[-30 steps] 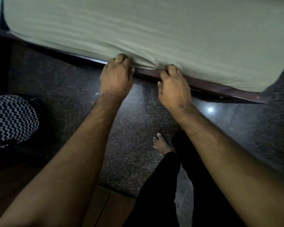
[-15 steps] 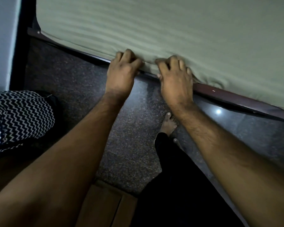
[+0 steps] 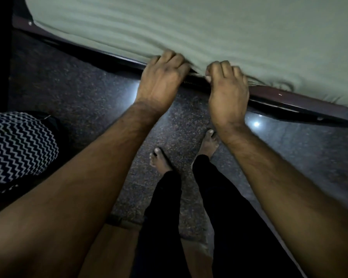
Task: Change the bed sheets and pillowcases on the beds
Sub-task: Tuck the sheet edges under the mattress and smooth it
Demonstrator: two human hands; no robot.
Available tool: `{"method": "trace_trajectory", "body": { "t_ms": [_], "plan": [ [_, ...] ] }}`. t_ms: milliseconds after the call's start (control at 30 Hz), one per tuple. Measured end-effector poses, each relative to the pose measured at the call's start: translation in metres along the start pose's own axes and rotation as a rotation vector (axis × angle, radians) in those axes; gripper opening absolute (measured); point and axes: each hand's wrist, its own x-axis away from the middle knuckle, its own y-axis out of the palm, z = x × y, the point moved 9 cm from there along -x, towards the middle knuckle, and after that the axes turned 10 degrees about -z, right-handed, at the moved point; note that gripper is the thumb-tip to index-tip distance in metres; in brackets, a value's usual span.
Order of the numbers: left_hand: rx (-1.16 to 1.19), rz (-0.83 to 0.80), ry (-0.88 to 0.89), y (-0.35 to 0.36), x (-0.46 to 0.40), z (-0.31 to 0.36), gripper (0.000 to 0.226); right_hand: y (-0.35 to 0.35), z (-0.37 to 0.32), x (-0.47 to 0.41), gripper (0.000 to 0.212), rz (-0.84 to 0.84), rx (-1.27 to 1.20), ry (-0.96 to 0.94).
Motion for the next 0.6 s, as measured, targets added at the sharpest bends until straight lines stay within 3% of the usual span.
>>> {"method": "trace_trajectory", "body": {
  "t_ms": [100, 267, 433, 600],
  "plan": [
    [0.056, -0.096, -0.005, 0.010, 0.009, 0.003, 0.035, 0.002, -0.005, 0.010, 0.016, -0.047, 0.065, -0.035],
    [0.062, -0.290, 0.033, 0.036, 0.032, 0.001, 0.068, 0.011, 0.003, 0.026, 0.040, -0.120, -0.031, 0.043],
    [0.170, -0.288, -0.028, 0.035, 0.028, 0.006, 0.068, 0.021, -0.005, 0.034, 0.056, -0.204, -0.019, 0.078],
    [0.213, -0.226, -0.114, 0.014, -0.013, 0.004, 0.051, 0.006, -0.005, -0.002, 0.036, -0.164, 0.011, 0.180]
  ]
}}
